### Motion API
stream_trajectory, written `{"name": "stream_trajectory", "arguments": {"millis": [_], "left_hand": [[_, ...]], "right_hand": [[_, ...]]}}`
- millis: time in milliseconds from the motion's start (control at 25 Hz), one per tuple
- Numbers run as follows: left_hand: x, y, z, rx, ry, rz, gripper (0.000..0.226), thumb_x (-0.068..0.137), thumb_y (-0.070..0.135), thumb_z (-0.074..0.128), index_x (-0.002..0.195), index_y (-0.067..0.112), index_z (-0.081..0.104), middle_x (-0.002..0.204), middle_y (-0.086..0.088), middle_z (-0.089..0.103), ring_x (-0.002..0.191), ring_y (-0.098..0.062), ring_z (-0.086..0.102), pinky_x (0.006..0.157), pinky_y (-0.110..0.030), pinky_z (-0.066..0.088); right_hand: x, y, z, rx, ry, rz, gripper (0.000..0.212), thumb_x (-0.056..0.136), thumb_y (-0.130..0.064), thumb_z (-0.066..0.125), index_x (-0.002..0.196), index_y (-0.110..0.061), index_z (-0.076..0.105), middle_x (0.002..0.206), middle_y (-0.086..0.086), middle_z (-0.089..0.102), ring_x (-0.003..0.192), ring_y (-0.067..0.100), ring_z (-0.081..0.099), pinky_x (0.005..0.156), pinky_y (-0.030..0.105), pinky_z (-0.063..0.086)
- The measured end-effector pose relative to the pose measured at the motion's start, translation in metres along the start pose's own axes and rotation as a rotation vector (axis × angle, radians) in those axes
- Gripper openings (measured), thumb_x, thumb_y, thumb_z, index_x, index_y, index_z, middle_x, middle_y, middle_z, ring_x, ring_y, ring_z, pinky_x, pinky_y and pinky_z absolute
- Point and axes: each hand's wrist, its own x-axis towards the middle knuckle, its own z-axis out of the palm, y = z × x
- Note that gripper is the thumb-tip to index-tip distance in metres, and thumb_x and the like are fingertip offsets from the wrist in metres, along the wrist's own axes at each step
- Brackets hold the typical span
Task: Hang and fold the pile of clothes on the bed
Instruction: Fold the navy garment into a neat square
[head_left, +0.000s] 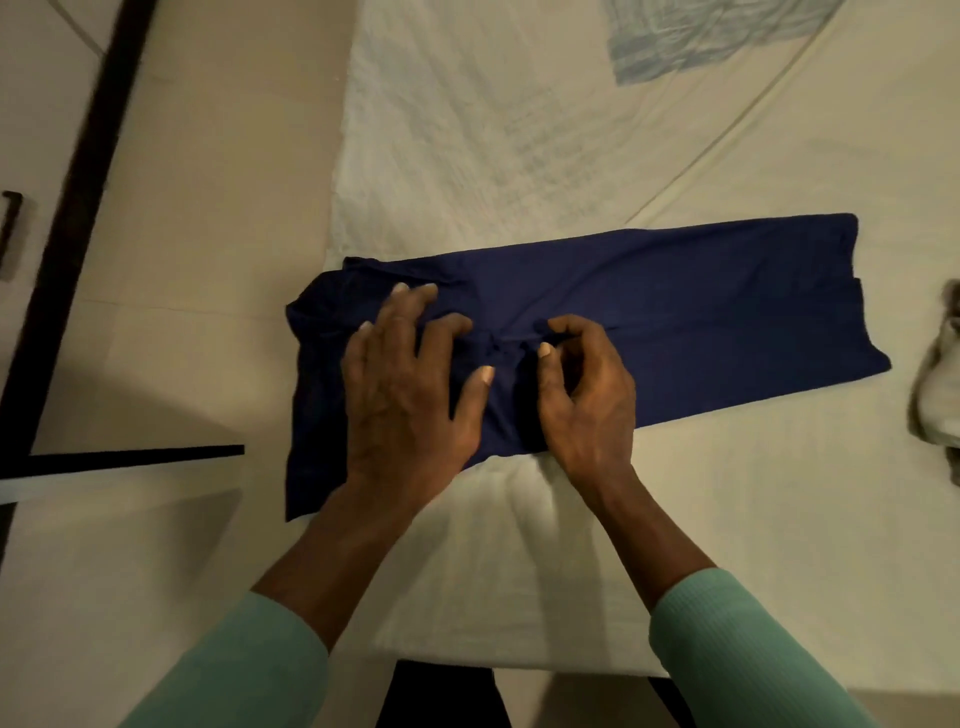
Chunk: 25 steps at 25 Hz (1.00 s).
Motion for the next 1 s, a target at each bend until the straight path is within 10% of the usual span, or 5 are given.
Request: {"name": "stream_trajectory", "arguments": {"millis": [280,480,640,800,1000], "left_hand": [[0.067,0.086,0.111,0.244,-0.245,0.246,0.078,0.098,0.070,0.031,0.156,0.018,0.042,0.173,-0.013,0.017,0.161,-0.031,0.010,0.125,-0.065,0.008],[0.072,0.074,0.138,0.328,-0.155,0.308,0.085,0.094,0.073,0.033,0.161,0.020,0.034,0.174,-0.011,0.010,0.161,-0.031,0.009,0.124,-0.068,0.007],[0.070,0.077,0.140,0.281,-0.106,0.313,0.083,0.094,0.072,0.039,0.160,0.022,0.037,0.174,-0.009,0.012,0.161,-0.030,0.011,0.124,-0.067,0.007],[0.070,0.076,0.141,0.256,-0.096,0.302,0.081,0.095,0.071,0.042,0.160,0.023,0.038,0.174,-0.009,0.016,0.161,-0.029,0.013,0.125,-0.064,0.009],[0.070,0.076,0.141,0.247,-0.063,0.307,0.080,0.095,0.070,0.045,0.159,0.022,0.041,0.173,-0.009,0.019,0.161,-0.028,0.016,0.125,-0.063,0.012]], "right_hand": [[0.067,0.100,-0.135,-0.360,0.362,0.369,0.042,0.098,-0.039,0.060,0.136,-0.021,0.056,0.130,0.003,0.056,0.123,0.027,0.054,0.108,0.051,0.043],[0.132,0.142,-0.203,-0.664,0.124,0.575,0.096,0.080,-0.077,0.066,0.149,-0.015,0.041,0.145,0.014,0.049,0.137,0.038,0.044,0.112,0.055,0.037],[0.152,0.154,-0.224,-0.271,0.005,0.601,0.076,0.075,-0.060,0.085,0.131,-0.018,0.055,0.119,-0.005,0.063,0.111,0.024,0.064,0.100,0.046,0.054],[0.151,0.132,-0.224,-0.030,0.087,0.422,0.031,0.084,-0.027,0.082,0.113,-0.025,0.069,0.096,-0.011,0.072,0.092,0.012,0.071,0.083,0.032,0.059],[0.102,0.073,-0.153,-0.416,0.032,0.008,0.042,0.092,-0.033,0.066,0.134,-0.036,0.060,0.111,-0.011,0.067,0.090,0.010,0.063,0.072,0.028,0.049]]}}
